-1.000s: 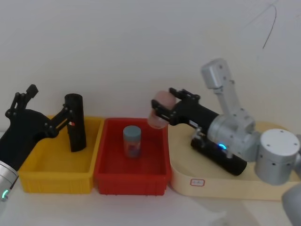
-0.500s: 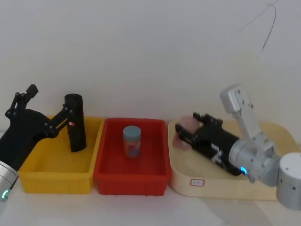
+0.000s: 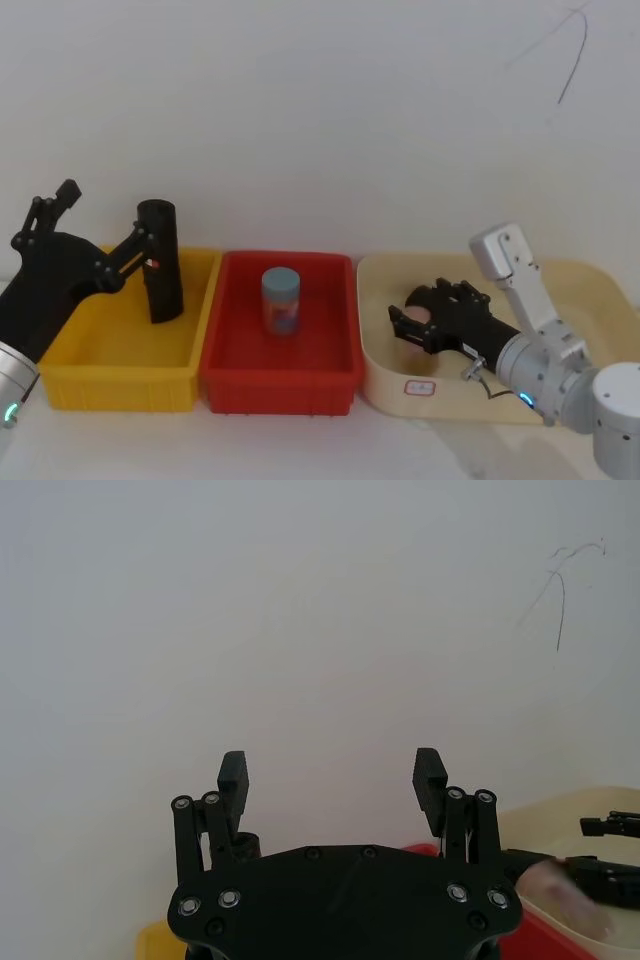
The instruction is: Pick up the garbage bag with the one hand and transfer it to the other hand.
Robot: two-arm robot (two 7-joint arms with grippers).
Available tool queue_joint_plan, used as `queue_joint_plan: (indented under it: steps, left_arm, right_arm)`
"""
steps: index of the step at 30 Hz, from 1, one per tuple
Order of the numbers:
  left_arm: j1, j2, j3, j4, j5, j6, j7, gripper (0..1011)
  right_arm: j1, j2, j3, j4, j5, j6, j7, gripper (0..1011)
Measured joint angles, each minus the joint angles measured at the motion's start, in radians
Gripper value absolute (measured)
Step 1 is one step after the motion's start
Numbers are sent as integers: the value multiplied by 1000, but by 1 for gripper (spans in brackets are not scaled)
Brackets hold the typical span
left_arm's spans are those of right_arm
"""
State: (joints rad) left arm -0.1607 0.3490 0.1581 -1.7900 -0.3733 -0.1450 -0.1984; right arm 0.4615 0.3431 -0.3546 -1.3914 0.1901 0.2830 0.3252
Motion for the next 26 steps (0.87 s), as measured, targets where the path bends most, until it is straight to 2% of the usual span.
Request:
queue_joint_plan:
  steps: [2, 3, 6, 13, 17, 26]
  left_arm:
    - [0, 0, 0, 0, 0, 0, 0, 1002]
    - [0, 0, 0, 0, 0, 0, 0, 1001]
    - [0, 0, 0, 0, 0, 0, 0, 1001]
    - [0, 0, 0, 0, 0, 0, 0, 1001]
    - [0, 0, 0, 0, 0, 0, 0, 1001]
    - [0, 0, 0, 0, 0, 0, 0, 1001]
  right_arm:
    - [-5, -1, 4, -6, -1, 1, -8, 882]
    - [-11, -4, 10, -13, -1, 2, -18, 935]
    - [-26, -10, 24, -34, 0, 2, -37, 1001]
    - [-72, -23, 64, -112, 13, 5, -81, 1000]
    - [-119, -31, 91, -178, 25, 12, -105, 999]
    - [-168, -38, 121, -250, 39, 19, -130, 1000]
